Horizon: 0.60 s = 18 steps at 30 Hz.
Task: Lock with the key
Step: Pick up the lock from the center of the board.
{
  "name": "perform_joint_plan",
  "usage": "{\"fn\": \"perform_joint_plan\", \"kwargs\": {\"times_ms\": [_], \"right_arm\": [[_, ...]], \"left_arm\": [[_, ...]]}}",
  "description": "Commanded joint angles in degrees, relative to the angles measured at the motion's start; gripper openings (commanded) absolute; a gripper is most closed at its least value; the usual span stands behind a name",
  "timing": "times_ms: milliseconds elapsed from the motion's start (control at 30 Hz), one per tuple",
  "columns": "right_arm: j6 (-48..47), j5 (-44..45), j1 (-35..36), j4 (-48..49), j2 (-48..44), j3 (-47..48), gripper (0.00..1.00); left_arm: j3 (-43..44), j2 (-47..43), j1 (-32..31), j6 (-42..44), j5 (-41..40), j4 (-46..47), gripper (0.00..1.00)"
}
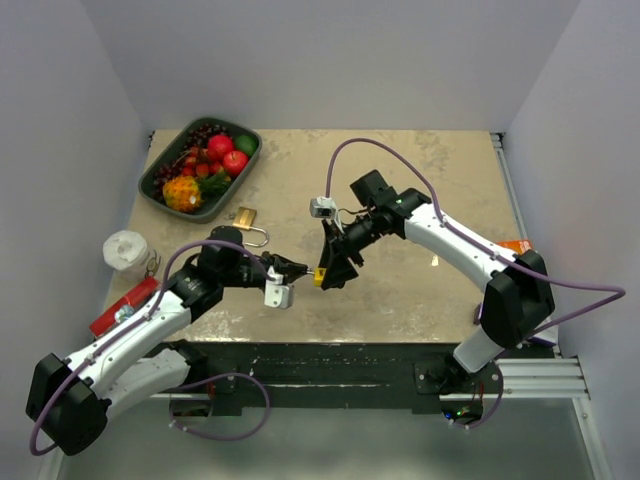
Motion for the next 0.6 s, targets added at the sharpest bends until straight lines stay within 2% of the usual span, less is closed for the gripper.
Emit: {"fn": "perform_joint_plan", "kwargs": {"times_ms": [0, 33, 67, 100, 133, 233, 300, 433, 567], "right_arm": [[1.36, -4.01, 0.36, 1.99, -2.25, 0.41, 0.00], [1.63, -3.83, 0.27, 2.17, -2.34, 0.41, 0.00], [2.41, -3.48, 0.27, 2.43, -2.25, 0.32, 0.00], [2.86, -3.13, 0.36, 2.61, -2.34, 0.32, 0.08], [3.12, -2.26, 0.36, 2.61, -2.42, 0.32, 0.40], [3.30, -0.15, 0.27, 2.34, -3.74, 0.15, 0.81], [3.30, 3.27, 0.09, 2.61, -5.66, 0.06, 0.89], [3.04, 8.90, -2.54, 2.87, -9.27, 1.11, 0.97], [1.80, 16.54, -5.87, 4.35, -13.84, 1.38, 0.99]], "left_arm": [[1.67, 0.31, -0.72, -1.69, -0.94, 4.10, 0.07], [1.67, 0.05, -0.64, -2.73, -1.29, 4.37, 0.01], [1.75, 0.05, -0.72, -3.44, -1.55, 4.63, 0.00], [1.84, -0.04, -0.64, -4.23, -2.34, 4.72, 0.00], [2.02, -0.47, -0.63, -5.28, -2.61, 4.46, 0.00], [2.37, -1.70, -0.55, -7.13, -3.05, 2.71, 0.00], [2.72, -2.23, -0.46, -7.75, -2.44, 0.51, 0.00], [3.95, -2.94, 0.16, -12.05, -0.86, -2.30, 0.00], [6.76, -1.89, 1.21, -18.20, 2.21, -5.20, 0.00]]}}
